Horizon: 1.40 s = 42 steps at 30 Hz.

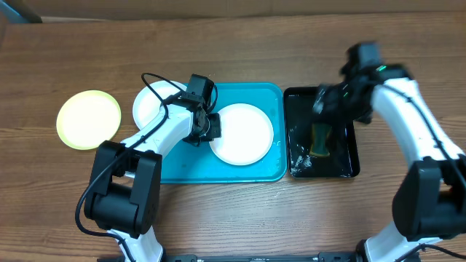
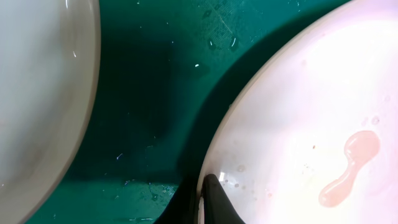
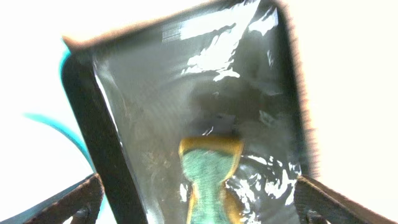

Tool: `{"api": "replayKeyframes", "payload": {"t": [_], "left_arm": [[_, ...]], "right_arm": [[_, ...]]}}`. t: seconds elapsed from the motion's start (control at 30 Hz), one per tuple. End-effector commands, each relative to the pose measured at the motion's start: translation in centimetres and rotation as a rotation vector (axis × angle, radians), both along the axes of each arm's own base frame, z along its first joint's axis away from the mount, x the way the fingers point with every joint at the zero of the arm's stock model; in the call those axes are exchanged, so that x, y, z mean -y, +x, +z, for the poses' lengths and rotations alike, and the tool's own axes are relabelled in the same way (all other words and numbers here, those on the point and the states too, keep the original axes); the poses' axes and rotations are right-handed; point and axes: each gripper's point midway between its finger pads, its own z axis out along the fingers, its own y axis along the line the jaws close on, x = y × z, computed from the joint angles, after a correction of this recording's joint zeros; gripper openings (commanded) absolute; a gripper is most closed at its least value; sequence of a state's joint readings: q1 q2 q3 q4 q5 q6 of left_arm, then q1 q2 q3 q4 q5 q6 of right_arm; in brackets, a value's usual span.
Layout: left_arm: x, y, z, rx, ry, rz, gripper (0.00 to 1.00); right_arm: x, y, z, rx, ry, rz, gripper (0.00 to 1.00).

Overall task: Clean dirty plates on tray and stack at the side
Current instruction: 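Return the sponge to the black tray and lift the right gripper away, then lift the white plate with the left gripper and set it on the yellow plate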

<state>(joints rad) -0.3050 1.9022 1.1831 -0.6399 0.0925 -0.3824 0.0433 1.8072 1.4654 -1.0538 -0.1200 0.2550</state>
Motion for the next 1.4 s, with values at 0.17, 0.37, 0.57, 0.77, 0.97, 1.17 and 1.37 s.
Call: {"api": "replayKeyframes", "payload": {"t": [0.17, 0.37, 0.57, 0.77, 0.97, 1.17, 1.37], "left_arm": [[-0.7, -0.2, 0.2, -0.028, 0.04, -0.003, 0.04], [-1.1, 2.6, 4.8, 0.056, 0.087, 0.015, 0.04], [-0.6, 5.5, 10.9, 0.141, 0.09, 0.022, 0.04], [1.3, 7.5, 17.7, 0.294, 0.144, -0.001, 0.04], [4.8, 7.4, 21.2, 0.459, 0.298, -0.053, 0.04], [9.2, 5.4, 25.1, 0.702, 0.553, -0.091, 0.04], [14.1, 2.3, 29.9, 0.947, 0.741, -0.163, 0.04]], "right_arm": [[9.7, 2.0, 3.6, 0.097, -0.03, -0.237, 1.0], [12.5, 1.7, 3.6, 0.103, -0.035, -0.307, 1.0], [13.0, 1.7, 3.6, 0.105, -0.035, -0.317, 1.0], [13.0, 1.7, 3.6, 0.105, -0.035, -0.317, 1.0], [13.0, 1.7, 3.6, 0.106, -0.035, -0.317, 1.0], [13.0, 1.7, 3.6, 0.105, -0.035, -0.317, 1.0], [13.0, 1.7, 3.6, 0.105, -0.035, -0.317, 1.0]]}}
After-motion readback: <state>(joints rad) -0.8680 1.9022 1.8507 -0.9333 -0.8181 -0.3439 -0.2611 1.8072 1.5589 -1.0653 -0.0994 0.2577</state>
